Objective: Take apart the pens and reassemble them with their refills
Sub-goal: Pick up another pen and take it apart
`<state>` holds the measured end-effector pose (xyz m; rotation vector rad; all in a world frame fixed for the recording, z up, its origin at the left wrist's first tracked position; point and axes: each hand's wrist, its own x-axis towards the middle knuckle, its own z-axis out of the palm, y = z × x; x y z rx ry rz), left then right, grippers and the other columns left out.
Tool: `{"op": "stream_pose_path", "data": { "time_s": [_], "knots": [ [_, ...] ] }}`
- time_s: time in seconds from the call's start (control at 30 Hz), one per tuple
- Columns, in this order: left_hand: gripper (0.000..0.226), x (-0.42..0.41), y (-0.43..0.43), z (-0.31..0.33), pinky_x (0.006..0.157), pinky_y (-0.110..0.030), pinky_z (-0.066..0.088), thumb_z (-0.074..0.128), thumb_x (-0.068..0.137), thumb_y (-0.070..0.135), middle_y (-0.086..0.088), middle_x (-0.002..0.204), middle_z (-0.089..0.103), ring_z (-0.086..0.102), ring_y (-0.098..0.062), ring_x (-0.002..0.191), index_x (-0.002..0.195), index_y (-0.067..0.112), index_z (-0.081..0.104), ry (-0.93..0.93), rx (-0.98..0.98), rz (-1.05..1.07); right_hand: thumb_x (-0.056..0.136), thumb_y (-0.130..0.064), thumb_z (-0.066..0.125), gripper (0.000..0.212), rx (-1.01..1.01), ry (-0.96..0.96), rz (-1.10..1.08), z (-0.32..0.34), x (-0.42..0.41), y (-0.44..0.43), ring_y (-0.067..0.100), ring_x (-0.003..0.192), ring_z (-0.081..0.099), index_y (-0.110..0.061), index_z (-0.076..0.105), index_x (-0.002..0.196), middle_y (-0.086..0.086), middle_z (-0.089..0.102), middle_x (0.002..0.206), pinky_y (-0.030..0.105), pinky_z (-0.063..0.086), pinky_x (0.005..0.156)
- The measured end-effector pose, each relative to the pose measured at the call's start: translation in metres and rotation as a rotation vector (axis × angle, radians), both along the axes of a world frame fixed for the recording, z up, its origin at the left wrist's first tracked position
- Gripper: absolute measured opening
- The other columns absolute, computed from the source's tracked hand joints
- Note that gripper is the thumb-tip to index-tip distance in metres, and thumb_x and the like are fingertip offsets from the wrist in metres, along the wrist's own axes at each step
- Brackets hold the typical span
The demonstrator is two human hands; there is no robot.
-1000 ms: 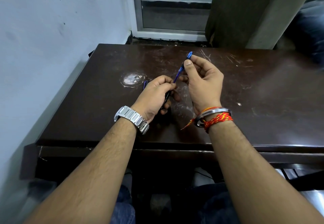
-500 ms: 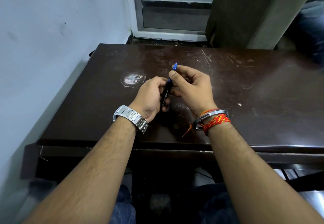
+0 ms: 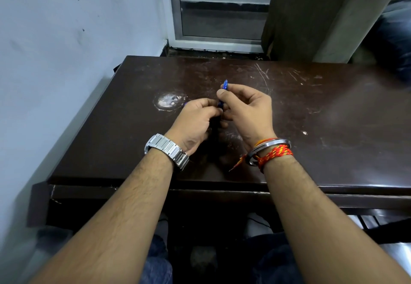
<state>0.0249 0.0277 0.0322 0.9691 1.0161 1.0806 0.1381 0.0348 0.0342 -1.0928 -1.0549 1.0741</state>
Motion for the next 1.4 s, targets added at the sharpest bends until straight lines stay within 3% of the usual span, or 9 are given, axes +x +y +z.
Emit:
{"op": "stream_pose_path", "data": {
  "time_s": [0.1, 0.27, 0.37, 0.5, 0.67, 0.8, 0.9, 1.17, 1.4],
  "knots": [
    [0.013, 0.0, 0.001, -0.003, 0.061, -0.033, 0.056, 0.063, 0.087, -0.002, -0.003, 0.066, 0.07, 0.067, -0.017, 0.062, 0.085, 0.01, 0.061, 0.079, 0.051, 0.033, 0.078, -0.014, 0.081, 0.01, 0.026, -0.042, -0.028, 0.0, 0.001, 0.0, 0.009, 0.057, 0.066, -0.022, 0.075, 0.077, -0.005, 0.072, 0.065, 0.024, 0.053, 0.048],
    [0.028, -0.006, 0.003, -0.011, 0.072, -0.039, 0.057, 0.085, 0.067, 0.012, 0.004, 0.07, 0.069, 0.065, -0.015, 0.069, 0.084, 0.016, 0.064, 0.311, 0.23, 0.153, 0.075, -0.014, 0.084, 0.012, 0.059, -0.072, -0.062, 0.0, 0.002, 0.0, 0.003, 0.062, 0.066, -0.022, 0.075, 0.076, -0.007, 0.073, 0.067, 0.021, 0.052, 0.059],
    [0.033, -0.006, 0.004, -0.011, 0.078, -0.043, 0.06, 0.081, 0.062, 0.02, -0.003, 0.079, 0.075, 0.073, -0.021, 0.077, 0.091, 0.015, 0.067, 0.299, 0.218, 0.154, 0.076, -0.012, 0.083, 0.012, 0.055, -0.053, -0.051, 0.002, 0.001, -0.002, 0.003, 0.058, 0.066, -0.022, 0.075, 0.077, -0.008, 0.073, 0.063, 0.02, 0.053, 0.053],
    [0.028, -0.006, 0.004, -0.01, 0.08, -0.054, 0.059, 0.072, 0.064, 0.009, -0.008, 0.081, 0.077, 0.074, -0.029, 0.079, 0.09, 0.018, 0.068, 0.25, 0.212, 0.141, 0.078, -0.011, 0.081, 0.011, 0.061, -0.042, -0.051, 0.003, 0.003, -0.003, 0.003, 0.053, 0.065, -0.02, 0.075, 0.079, -0.008, 0.072, 0.061, 0.019, 0.051, 0.046],
    [0.036, -0.009, 0.003, -0.011, 0.071, -0.047, 0.062, 0.088, 0.058, 0.014, 0.004, 0.072, 0.072, 0.068, -0.012, 0.071, 0.087, 0.019, 0.067, 0.3, 0.265, 0.175, 0.075, -0.015, 0.083, 0.011, 0.083, -0.104, -0.078, 0.002, 0.003, -0.001, 0.004, 0.07, 0.071, -0.024, 0.077, 0.078, -0.01, 0.075, 0.069, 0.023, 0.058, 0.066],
    [0.031, -0.007, 0.005, -0.01, 0.068, -0.041, 0.06, 0.081, 0.061, 0.02, -0.003, 0.081, 0.073, 0.069, -0.018, 0.075, 0.089, 0.018, 0.068, 0.261, 0.224, 0.181, 0.075, -0.014, 0.084, 0.01, 0.085, -0.092, -0.077, 0.001, 0.003, 0.0, 0.005, 0.069, 0.071, -0.021, 0.077, 0.079, -0.007, 0.076, 0.07, 0.022, 0.057, 0.065],
    [0.026, -0.007, 0.005, -0.009, 0.065, -0.039, 0.06, 0.072, 0.065, 0.011, -0.009, 0.083, 0.077, 0.073, -0.023, 0.074, 0.09, 0.018, 0.072, 0.24, 0.2, 0.154, 0.076, -0.014, 0.083, 0.009, 0.077, -0.09, -0.079, 0.001, 0.003, 0.001, 0.005, 0.067, 0.07, -0.018, 0.078, 0.082, -0.006, 0.075, 0.069, 0.024, 0.058, 0.064],
    [0.038, -0.01, 0.003, -0.011, 0.077, -0.043, 0.061, 0.089, 0.056, 0.023, -0.001, 0.079, 0.072, 0.069, -0.018, 0.078, 0.089, 0.015, 0.072, 0.299, 0.23, 0.181, 0.076, -0.014, 0.083, 0.01, 0.085, -0.115, -0.092, 0.001, 0.002, 0.001, 0.004, 0.071, 0.071, -0.02, 0.078, 0.081, -0.008, 0.076, 0.07, 0.023, 0.059, 0.069],
    [0.028, -0.01, 0.003, -0.011, 0.067, -0.036, 0.059, 0.082, 0.061, 0.012, -0.004, 0.079, 0.077, 0.074, -0.018, 0.074, 0.087, 0.019, 0.074, 0.266, 0.231, 0.127, 0.076, -0.013, 0.083, 0.009, 0.09, -0.107, -0.093, 0.0, 0.002, 0.001, 0.0, 0.067, 0.069, -0.017, 0.078, 0.082, -0.011, 0.074, 0.066, 0.018, 0.056, 0.063]
  ]
}}
